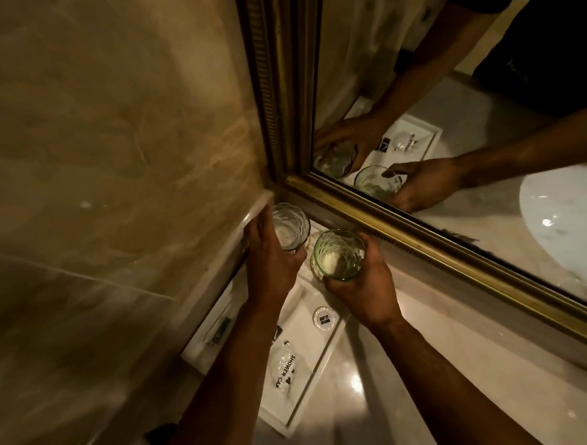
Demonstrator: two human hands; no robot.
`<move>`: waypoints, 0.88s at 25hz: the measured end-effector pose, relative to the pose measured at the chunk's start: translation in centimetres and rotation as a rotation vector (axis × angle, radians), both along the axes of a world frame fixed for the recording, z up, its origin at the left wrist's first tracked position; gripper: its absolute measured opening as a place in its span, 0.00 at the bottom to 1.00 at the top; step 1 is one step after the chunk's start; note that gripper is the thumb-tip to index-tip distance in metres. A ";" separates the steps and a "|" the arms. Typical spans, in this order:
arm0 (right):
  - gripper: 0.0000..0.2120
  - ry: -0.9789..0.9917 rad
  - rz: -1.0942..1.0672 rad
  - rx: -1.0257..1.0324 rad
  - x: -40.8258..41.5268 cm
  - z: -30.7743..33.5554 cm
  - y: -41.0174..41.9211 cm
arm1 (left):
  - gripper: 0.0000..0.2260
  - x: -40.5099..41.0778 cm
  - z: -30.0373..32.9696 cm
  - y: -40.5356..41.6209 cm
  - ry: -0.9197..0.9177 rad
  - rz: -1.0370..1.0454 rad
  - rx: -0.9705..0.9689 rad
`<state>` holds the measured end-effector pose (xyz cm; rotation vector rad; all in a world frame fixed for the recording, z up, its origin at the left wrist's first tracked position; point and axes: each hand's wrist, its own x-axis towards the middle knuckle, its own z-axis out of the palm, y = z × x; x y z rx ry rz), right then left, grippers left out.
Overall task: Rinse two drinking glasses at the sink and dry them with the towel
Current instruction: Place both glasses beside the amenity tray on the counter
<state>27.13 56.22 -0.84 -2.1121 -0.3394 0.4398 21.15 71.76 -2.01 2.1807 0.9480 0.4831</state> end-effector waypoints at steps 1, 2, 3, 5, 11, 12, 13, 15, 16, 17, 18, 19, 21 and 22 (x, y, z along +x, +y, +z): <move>0.49 -0.002 -0.001 -0.005 -0.1 0.1 0.1 | 0.44 0.1 0.1 -0.1 -0.007 0.002 0.001; 0.49 0.001 -0.001 -0.007 -0.2 0.2 0.2 | 0.44 0.1 0.1 -0.1 -0.018 0.004 0.002; 0.49 0.006 -0.001 -0.006 -0.2 0.2 0.2 | 0.44 0.1 0.0 -0.1 -0.031 0.007 0.003; 0.50 0.003 -0.001 -0.015 -0.2 0.2 0.1 | 0.43 0.1 -0.1 0.0 -0.048 0.010 -0.001; 0.46 0.010 0.005 0.009 0.0 0.1 0.3 | 0.43 0.0 -0.7 0.4 -0.045 -0.013 -0.018; 0.46 0.014 0.003 0.017 0.0 -0.1 0.3 | 0.44 0.0 -0.7 0.4 -0.043 -0.016 -0.023; 0.47 0.020 0.005 0.022 0.0 -0.1 0.3 | 0.45 0.0 -0.7 0.3 -0.044 -0.016 -0.033; 0.47 0.049 0.003 0.026 -0.1 -0.1 0.2 | 0.47 0.0 -0.7 0.1 -0.048 -0.016 -0.057; 0.46 0.057 -0.003 0.023 -0.2 -0.2 0.1 | 0.47 -0.1 -0.5 -0.1 -0.046 -0.015 -0.067; 0.45 0.059 -0.010 0.026 -0.3 -0.2 -0.2 | 0.47 -0.3 -0.3 -0.4 -0.049 -0.013 -0.080; 0.44 0.048 -0.016 0.027 -0.6 -0.3 -0.5 | 0.47 -0.6 -0.2 -0.7 -0.052 0.000 -0.095; 0.43 0.024 -0.014 0.011 -0.9 -0.4 -1.0 | 0.45 -1.2 -0.2 -1.0 -0.055 0.031 -0.116; 0.38 -0.014 -0.012 -0.076 -1.9 -0.5 -2.3 | 0.41 -2.7 0.0 -2.0 -0.063 0.112 -0.175; 0.34 -0.005 -0.029 -0.135 -2.6 -0.3 -3.1 | 0.38 -3.7 0.1 -2.8 -0.069 0.136 -0.192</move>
